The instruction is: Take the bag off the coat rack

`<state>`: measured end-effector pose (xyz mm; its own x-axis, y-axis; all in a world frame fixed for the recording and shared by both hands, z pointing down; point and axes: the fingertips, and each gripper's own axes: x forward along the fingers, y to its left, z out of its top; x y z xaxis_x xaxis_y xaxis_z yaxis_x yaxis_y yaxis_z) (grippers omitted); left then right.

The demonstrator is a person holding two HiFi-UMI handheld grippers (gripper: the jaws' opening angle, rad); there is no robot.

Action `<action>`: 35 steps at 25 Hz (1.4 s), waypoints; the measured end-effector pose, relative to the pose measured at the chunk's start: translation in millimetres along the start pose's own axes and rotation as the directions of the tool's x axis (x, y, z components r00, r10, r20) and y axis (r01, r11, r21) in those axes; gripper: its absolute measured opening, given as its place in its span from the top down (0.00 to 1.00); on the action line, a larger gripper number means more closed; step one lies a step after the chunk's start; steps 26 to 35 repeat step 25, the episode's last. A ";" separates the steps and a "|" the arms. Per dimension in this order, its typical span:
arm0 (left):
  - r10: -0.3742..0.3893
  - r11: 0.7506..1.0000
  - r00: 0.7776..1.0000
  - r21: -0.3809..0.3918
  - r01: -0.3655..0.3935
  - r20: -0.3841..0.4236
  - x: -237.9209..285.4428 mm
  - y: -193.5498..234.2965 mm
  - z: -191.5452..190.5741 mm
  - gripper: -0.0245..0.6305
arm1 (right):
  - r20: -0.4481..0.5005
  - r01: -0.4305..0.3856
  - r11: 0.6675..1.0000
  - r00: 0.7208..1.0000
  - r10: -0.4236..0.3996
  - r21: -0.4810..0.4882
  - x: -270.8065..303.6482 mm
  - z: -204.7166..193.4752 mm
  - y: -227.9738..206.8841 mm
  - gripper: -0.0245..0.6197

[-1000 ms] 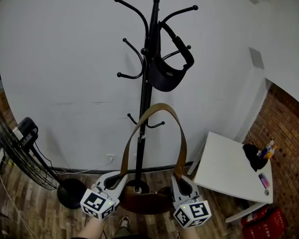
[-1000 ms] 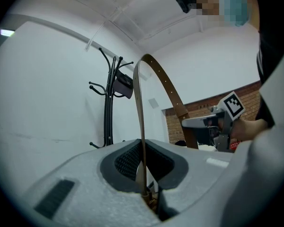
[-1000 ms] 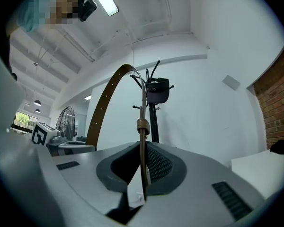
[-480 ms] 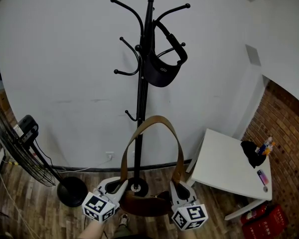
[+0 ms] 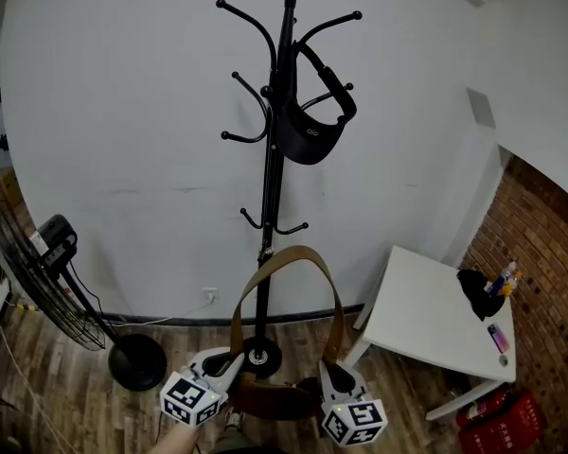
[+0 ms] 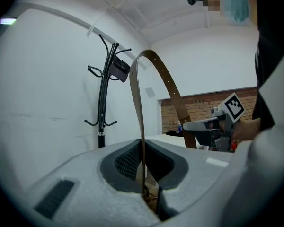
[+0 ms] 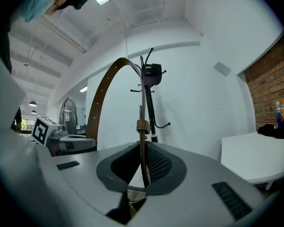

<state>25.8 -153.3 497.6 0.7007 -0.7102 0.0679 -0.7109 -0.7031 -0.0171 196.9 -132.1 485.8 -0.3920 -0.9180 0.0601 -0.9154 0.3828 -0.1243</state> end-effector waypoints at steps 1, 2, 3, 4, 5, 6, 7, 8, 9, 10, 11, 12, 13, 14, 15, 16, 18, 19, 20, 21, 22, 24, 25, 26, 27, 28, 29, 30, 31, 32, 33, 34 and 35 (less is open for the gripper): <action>0.000 1.000 1.000 -0.005 0.000 -0.006 -0.8 -0.8 -3.5 0.93 | -0.011 -0.002 1.000 1.000 0.002 0.000 -0.9 -4.6 0.7 0.92; 0.001 1.000 1.000 -0.011 -0.001 -0.013 -1.6 -1.4 -6.9 0.93 | -0.019 -0.003 1.000 1.000 0.003 -0.001 -1.5 -8.1 1.8 0.92; 0.002 1.000 1.000 -0.016 -0.002 -0.019 -2.4 -1.7 -9.8 0.93 | -0.024 -0.003 1.000 1.000 0.003 -0.002 -1.7 -10.5 3.0 0.92; 0.003 1.000 1.000 -0.020 -0.004 -0.023 -2.9 -1.9 -12.3 0.93 | -0.029 -0.003 1.000 1.000 0.003 -0.004 -1.7 -12.3 4.1 0.92; 0.004 1.000 1.000 -0.025 -0.005 -0.026 -3.4 -2.0 -14.5 0.93 | -0.033 -0.003 1.000 0.999 0.003 -0.006 -1.6 -13.9 4.9 0.92; 0.006 1.000 1.000 -0.029 -0.007 -0.027 -3.8 -1.9 -16.3 0.93 | -0.037 -0.005 1.000 0.999 0.005 -0.006 -1.2 -15.4 5.7 0.92; 0.007 0.999 1.000 -0.032 -0.008 -0.029 -4.3 -1.3 -17.6 0.93 | -0.042 -0.008 1.000 0.999 0.007 -0.006 -0.6 -17.1 6.5 0.92; 0.009 0.999 1.000 -0.034 -0.010 -0.030 -4.8 -0.6 -18.6 0.93 | -0.045 -0.011 1.000 0.999 0.010 -0.007 0.3 -18.7 7.4 0.92; 0.011 0.999 0.999 -0.035 -0.012 -0.031 -5.2 0.3 -19.5 0.93 | -0.047 -0.013 1.000 0.999 0.013 -0.009 1.2 -19.7 8.3 0.92; 0.013 0.999 0.999 -0.036 -0.014 -0.033 -5.4 1.4 -20.1 0.93 | -0.047 -0.014 1.000 0.999 0.013 -0.011 2.2 -20.0 9.3 0.92; 0.015 0.999 0.999 -0.036 -0.016 -0.033 -5.6 2.4 -20.4 0.93 | -0.046 -0.015 1.000 0.999 0.014 -0.014 3.0 -19.6 10.4 0.92; 0.017 0.999 0.999 -0.035 -0.018 -0.033 -5.8 3.4 -20.4 0.93 | -0.045 -0.014 1.000 0.999 0.014 -0.016 3.7 -18.9 11.2 0.92; 0.018 0.999 0.999 -0.035 -0.019 -0.033 -6.2 4.1 -20.2 0.93 | -0.044 -0.014 1.000 0.999 0.013 -0.018 4.1 -18.3 11.8 0.92; 0.019 0.999 0.999 -0.035 -0.021 -0.033 -6.4 4.8 -20.1 0.93 | -0.043 -0.013 1.000 0.999 0.012 -0.018 4.5 -18.0 12.0 0.92; 0.021 0.999 0.999 -0.035 -0.022 -0.033 -6.5 5.6 -19.9 0.93 | -0.043 -0.013 1.000 0.999 0.012 -0.018 5.0 -17.9 11.9 0.92; 0.022 0.999 0.999 -0.034 -0.023 -0.033 -6.3 6.6 -19.8 0.93 | -0.042 -0.012 1.000 0.999 0.011 -0.017 5.8 -17.7 11.7 0.92; 0.024 0.999 0.999 -0.033 -0.025 -0.034 -5.3 9.0 -19.6 0.93 | -0.041 -0.008 1.000 0.999 0.008 -0.016 8.0 -16.9 10.9 0.92; 0.024 0.999 0.999 -0.032 -0.025 -0.034 -4.7 10.0 -19.5 0.93 | -0.040 -0.007 1.000 0.999 0.006 -0.015 9.1 -16.4 10.7 0.92; 0.023 0.999 0.999 -0.031 -0.024 -0.034 -4.0 10.8 -19.3 0.93 | -0.040 -0.006 1.000 0.999 0.006 -0.014 10.0 -16.2 10.4 0.92; 0.022 0.999 0.999 -0.030 -0.023 -0.033 -3.4 11.4 -19.0 0.93 | -0.040 -0.006 1.000 0.999 0.005 -0.014 10.8 -16.0 10.2 0.92; 0.022 0.999 0.999 -0.029 -0.023 -0.032 -2.9 12.0 -18.7 0.93 | -0.039 -0.005 1.000 0.999 0.005 -0.014 11.7 -15.9 9.9 0.92; 0.023 0.999 0.999 -0.028 -0.024 -0.032 -2.4 13.4 -18.0 0.93 | -0.038 -0.005 1.000 0.999 0.004 -0.014 13.7 -15.3 10.0 0.92; 0.023 0.999 0.999 -0.027 -0.024 -0.032 -2.3 14.2 -17.7 0.93 | -0.037 -0.005 1.000 0.999 0.004 -0.015 14.7 -14.9 10.2 0.92; 0.023 0.999 0.999 -0.027 -0.024 -0.032 -2.3 14.2 -17.7 0.93 | -0.037 -0.005 1.000 0.999 0.004 -0.015 14.7 -14.9 10.2 0.92; 0.023 0.999 0.999 -0.027 -0.024 -0.032 -2.3 14.2 -17.7 0.93 | -0.037 -0.005 1.000 0.999 0.004 -0.015 14.7 -14.9 10.2 0.92; 0.023 0.999 0.999 -0.027 -0.024 -0.032 -2.3 14.2 -17.7 0.93 | -0.037 -0.005 1.000 0.999 0.004 -0.015 14.7 -14.9 10.2 0.92; 0.023 0.999 0.999 -0.027 -0.024 -0.032 -2.3 14.2 -17.7 0.93 | -0.037 -0.005 1.000 0.999 0.004 -0.015 14.7 -14.9 10.2 0.92; 0.023 0.999 0.999 -0.027 -0.024 -0.032 -2.3 14.2 -17.7 0.93 | -0.037 -0.005 1.000 0.999 0.004 -0.015 14.7 -14.9 10.2 0.92; 0.023 0.999 0.999 -0.027 -0.024 -0.032 -2.3 14.2 -17.7 0.93 | -0.037 -0.005 1.000 0.999 0.004 -0.015 14.7 -14.9 10.2 0.92; 0.023 0.999 0.999 -0.027 -0.024 -0.032 -2.3 14.2 -17.7 0.93 | -0.037 -0.005 1.000 0.999 0.004 -0.015 14.7 -14.9 10.2 0.92; 0.023 0.999 0.999 -0.027 -0.024 -0.032 -2.3 14.2 -17.7 0.93 | -0.037 -0.005 1.000 0.999 0.004 -0.015 14.7 -14.9 10.2 0.92; 0.023 0.999 0.999 -0.027 -0.024 -0.032 -2.3 14.2 -17.7 0.93 | -0.037 -0.005 1.000 0.999 0.004 -0.015 14.7 -14.9 10.2 0.92; 0.023 0.999 0.999 -0.027 -0.024 -0.032 -2.3 14.2 -17.7 0.93 | -0.037 -0.005 1.000 0.999 0.004 -0.015 14.7 -14.9 10.2 0.92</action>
